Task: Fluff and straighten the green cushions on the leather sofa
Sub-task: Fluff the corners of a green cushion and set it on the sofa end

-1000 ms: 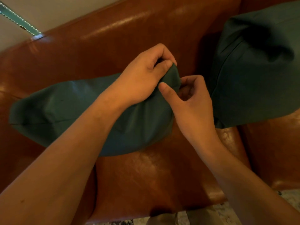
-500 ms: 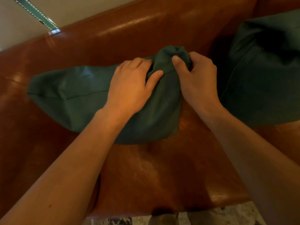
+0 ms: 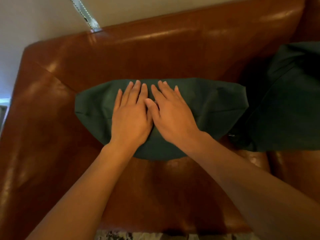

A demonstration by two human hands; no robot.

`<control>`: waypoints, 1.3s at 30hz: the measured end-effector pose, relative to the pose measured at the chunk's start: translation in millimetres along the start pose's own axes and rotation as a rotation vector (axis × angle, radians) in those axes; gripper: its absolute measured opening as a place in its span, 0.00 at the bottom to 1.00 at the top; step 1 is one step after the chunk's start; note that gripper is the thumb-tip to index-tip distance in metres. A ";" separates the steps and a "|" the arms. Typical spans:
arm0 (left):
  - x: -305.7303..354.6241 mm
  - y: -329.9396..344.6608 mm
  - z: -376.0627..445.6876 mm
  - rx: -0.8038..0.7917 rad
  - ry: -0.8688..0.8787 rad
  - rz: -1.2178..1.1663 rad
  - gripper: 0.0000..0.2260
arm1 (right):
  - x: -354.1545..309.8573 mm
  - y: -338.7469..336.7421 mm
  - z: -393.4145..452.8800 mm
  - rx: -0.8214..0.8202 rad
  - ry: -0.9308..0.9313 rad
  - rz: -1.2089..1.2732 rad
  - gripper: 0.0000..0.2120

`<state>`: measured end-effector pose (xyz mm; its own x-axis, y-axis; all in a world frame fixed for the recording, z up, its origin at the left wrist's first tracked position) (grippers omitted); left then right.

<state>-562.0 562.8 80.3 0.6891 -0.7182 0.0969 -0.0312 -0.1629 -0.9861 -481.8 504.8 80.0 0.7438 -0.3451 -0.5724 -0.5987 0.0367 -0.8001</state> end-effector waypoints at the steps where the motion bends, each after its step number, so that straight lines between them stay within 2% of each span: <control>1: -3.5 4.2 2.6 -0.010 -0.004 0.009 0.25 | 3.5 4.5 2.9 0.011 -0.003 -0.030 0.26; 5: -26.7 14.2 11.2 0.004 -0.029 -0.022 0.32 | 19.0 7.4 16.0 0.074 0.020 -0.166 0.27; 10: -48.8 21.7 25.5 -0.012 -0.039 -0.007 0.36 | 53.2 2.3 32.5 -0.033 0.080 -0.284 0.30; 16: -70.8 15.5 55.4 -0.048 -0.063 0.039 0.36 | 82.8 -18.5 55.9 -0.147 0.128 -0.355 0.35; 23: -73.5 8.8 75.7 -0.053 -0.109 0.060 0.37 | 80.0 -29.4 72.7 -0.156 0.151 -0.413 0.33; 26: -73.2 10.6 81.1 -0.082 -0.124 0.072 0.36 | 66.1 -38.3 74.6 -0.058 0.176 -0.410 0.31; 29: -74.4 10.3 82.3 -0.110 -0.160 0.058 0.34 | 31.7 -27.7 65.3 0.046 0.153 -0.303 0.31; 31: -66.2 4.5 80.8 -0.084 -0.157 -0.021 0.31 | 14.4 -7.3 59.3 0.019 0.118 -0.268 0.31; 35: -27.2 7.4 59.5 -0.008 0.005 -0.198 0.24 | 20.2 10.8 54.5 0.006 0.096 -0.248 0.28; 39: -37.5 25.8 50.2 -0.090 0.000 -0.036 0.29 | 33.6 18.5 48.6 -0.050 0.084 -0.319 0.29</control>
<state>-552.3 619.5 44.5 0.6910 -0.7106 0.1324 -0.0709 -0.2490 -0.9659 -453.4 539.4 37.2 0.8703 -0.4077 -0.2763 -0.3554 -0.1312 -0.9255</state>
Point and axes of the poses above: each hand's wrist, its own z-axis towards the middle knuckle, its own y-axis out of the palm, x = y × z, the point moved 7 cm from there along z, towards the middle knuckle, and after that the axes turned 7 degrees about -x, right-handed, at the moved point
